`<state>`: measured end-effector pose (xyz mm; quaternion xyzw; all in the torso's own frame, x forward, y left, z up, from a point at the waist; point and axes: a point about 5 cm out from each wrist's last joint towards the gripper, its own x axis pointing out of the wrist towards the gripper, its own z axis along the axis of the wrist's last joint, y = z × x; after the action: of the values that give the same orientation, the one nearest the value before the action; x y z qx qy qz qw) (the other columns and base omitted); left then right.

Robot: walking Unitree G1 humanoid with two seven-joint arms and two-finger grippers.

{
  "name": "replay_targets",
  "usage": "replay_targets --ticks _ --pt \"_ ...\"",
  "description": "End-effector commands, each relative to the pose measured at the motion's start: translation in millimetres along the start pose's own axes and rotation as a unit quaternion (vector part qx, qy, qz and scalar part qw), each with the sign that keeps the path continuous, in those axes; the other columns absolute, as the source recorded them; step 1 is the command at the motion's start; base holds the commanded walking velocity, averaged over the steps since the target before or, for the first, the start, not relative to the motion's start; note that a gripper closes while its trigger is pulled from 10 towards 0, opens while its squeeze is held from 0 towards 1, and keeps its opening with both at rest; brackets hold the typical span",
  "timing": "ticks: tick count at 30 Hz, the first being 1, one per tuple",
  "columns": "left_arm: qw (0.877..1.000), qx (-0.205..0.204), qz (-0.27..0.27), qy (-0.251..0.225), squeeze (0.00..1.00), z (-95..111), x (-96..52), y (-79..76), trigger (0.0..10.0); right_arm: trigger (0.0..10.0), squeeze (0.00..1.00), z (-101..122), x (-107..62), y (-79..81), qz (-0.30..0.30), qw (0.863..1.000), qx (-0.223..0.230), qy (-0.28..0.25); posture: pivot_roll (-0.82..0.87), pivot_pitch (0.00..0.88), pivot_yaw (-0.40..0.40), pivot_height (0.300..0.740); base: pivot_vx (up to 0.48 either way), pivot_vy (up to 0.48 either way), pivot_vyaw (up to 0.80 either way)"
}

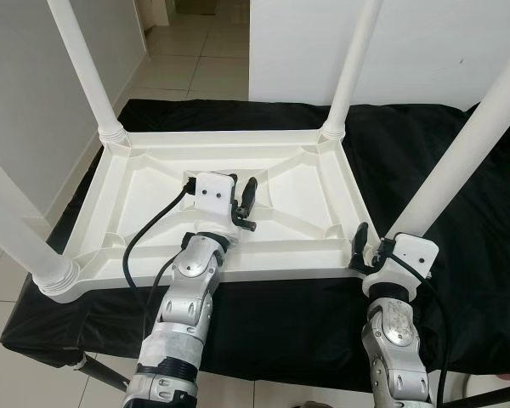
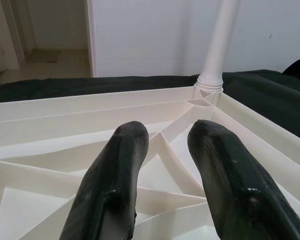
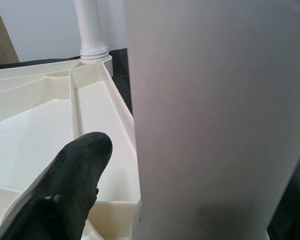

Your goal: Building children table

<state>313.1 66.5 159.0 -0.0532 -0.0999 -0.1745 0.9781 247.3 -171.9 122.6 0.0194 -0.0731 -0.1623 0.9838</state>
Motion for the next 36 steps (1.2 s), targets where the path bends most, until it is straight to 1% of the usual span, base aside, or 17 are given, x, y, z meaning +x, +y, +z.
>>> replay_targets --ticks 1,7,17,36 --pt "1.000 -0.009 0.011 -0.003 0.00 -0.4 2.2 -3.1 10.0 10.0 0.00 0.3 -0.6 10.6 0.014 1.000 0.008 -0.003 -0.12 0.000 0.027 0.740 0.000 0.000 0.00" --pt "1.000 -0.009 0.006 0.000 0.00 -2.8 -1.8 -5.0 10.0 10.0 0.00 0.0 -0.7 9.5 0.011 1.000 0.007 -0.003 -0.12 0.000 0.027 0.740 0.000 0.000 0.00" --pt "1.000 -0.008 0.009 -0.001 0.00 -2.3 -1.7 -2.1 10.0 10.0 0.00 -0.2 -1.0 11.4 0.012 1.000 0.008 -0.003 -0.12 0.000 0.028 0.740 0.000 0.000 0.00" --pt "1.000 -0.009 0.012 0.000 0.00 -2.5 -3.0 -2.3 10.0 10.0 0.00 -0.2 -2.1 13.2 0.017 1.000 0.014 0.000 -0.12 0.000 0.027 0.740 0.000 0.000 0.00"
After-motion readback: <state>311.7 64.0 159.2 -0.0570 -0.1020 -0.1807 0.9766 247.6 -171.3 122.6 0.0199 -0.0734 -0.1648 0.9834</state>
